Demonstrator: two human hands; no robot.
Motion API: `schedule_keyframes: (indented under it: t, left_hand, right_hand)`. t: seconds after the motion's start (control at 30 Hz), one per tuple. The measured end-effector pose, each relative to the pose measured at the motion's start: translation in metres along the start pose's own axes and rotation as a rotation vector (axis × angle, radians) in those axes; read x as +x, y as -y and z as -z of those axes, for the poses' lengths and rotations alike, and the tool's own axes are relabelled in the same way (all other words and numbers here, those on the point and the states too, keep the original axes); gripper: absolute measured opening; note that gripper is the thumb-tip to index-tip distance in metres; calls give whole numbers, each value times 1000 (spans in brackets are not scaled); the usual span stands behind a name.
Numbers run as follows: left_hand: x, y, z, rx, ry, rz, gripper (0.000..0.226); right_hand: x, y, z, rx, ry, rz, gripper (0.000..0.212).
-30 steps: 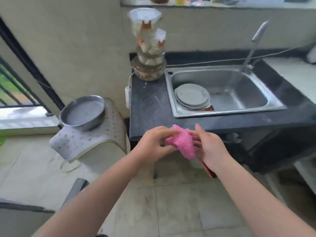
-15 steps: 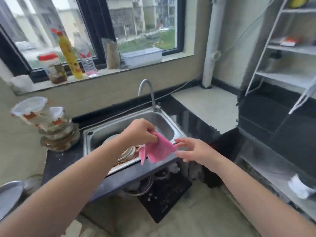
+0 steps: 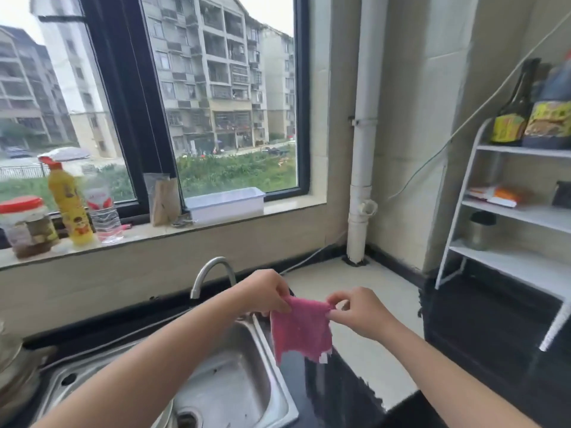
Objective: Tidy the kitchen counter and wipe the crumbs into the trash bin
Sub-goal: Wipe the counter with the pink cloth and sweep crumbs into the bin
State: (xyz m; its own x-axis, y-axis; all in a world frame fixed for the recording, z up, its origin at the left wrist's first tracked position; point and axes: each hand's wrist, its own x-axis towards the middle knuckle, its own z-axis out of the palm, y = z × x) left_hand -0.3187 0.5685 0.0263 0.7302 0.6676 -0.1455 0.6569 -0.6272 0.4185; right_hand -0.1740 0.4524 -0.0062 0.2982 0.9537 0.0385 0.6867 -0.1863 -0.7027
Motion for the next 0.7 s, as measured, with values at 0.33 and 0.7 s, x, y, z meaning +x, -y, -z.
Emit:
schedule_keyframes:
  t: [0.33,0.7]
  left_hand:
    - [196,6,49,-72,-212,155,22]
    - [372,35,118,-36,-603,285,30]
  right_hand:
    - [222,-26,64,83,-29,-139,21]
    - [457,-35,94,-27,-225,117,27]
